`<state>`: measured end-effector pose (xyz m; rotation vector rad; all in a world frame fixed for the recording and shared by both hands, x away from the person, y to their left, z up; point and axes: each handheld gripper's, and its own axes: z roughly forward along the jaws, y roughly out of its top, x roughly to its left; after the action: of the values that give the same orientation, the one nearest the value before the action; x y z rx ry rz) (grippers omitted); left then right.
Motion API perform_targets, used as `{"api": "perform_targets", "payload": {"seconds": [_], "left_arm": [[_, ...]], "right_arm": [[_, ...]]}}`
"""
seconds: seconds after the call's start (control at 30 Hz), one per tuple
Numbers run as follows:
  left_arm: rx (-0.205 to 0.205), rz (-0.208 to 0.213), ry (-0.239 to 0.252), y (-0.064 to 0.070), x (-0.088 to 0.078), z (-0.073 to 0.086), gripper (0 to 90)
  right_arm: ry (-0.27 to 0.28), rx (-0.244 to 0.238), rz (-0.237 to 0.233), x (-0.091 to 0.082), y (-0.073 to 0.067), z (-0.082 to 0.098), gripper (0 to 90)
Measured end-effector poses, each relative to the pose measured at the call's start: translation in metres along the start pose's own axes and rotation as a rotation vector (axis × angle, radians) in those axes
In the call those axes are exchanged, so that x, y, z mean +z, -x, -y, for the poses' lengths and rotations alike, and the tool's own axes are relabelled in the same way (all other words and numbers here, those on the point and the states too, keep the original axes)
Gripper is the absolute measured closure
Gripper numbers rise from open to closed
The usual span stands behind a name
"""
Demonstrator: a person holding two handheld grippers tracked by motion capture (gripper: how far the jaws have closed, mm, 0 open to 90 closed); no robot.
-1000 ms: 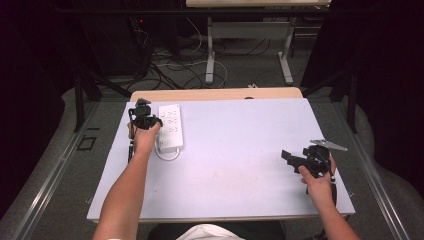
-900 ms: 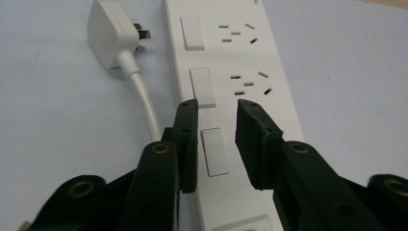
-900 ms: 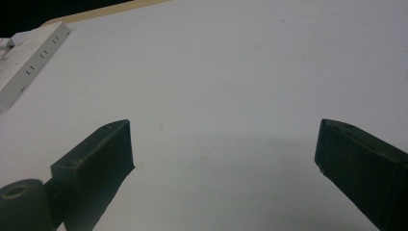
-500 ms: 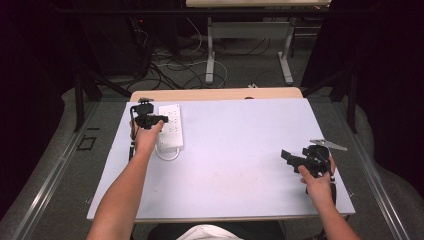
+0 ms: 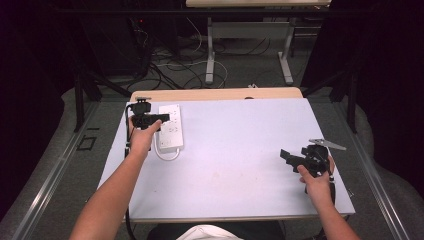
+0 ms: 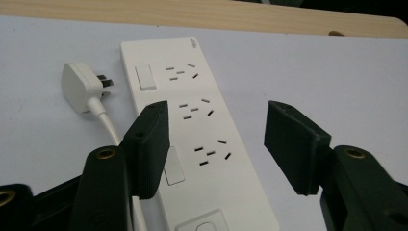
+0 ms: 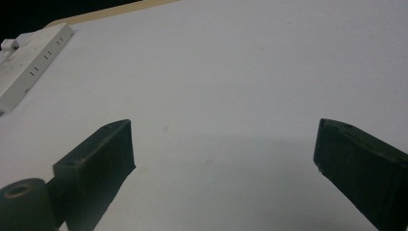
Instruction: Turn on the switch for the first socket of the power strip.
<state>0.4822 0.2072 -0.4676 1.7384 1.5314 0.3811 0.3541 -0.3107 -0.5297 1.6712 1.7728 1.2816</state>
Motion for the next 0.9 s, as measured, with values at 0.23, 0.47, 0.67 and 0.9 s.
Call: {"api": "perform_targets", "payload": {"seconds": [0.23, 0.47, 0.67, 0.9], "left_arm": [[0.089, -0.003, 0.016, 0.010, -0.017, 0.001, 32.4], [0.161, 0.020, 0.037, 0.020, -0.031, 0.005, 26.3], [0.197, 0.073, 0.041, 0.030, -0.045, 0.012, 19.1], [0.219, 0.122, 0.022, 0.039, -0.060, 0.020, 2.0]], "right_arm": [[-0.008, 0.012, 0.007, -0.002, 0.000, 0.000, 6.6], [-0.005, 0.023, 0.006, -0.002, 0.000, 0.001, 6.7], [0.005, 0.019, 0.006, -0.003, 0.000, 0.001, 6.7], [0.006, 0.023, 0.005, -0.003, 0.000, 0.001, 6.7]]}}
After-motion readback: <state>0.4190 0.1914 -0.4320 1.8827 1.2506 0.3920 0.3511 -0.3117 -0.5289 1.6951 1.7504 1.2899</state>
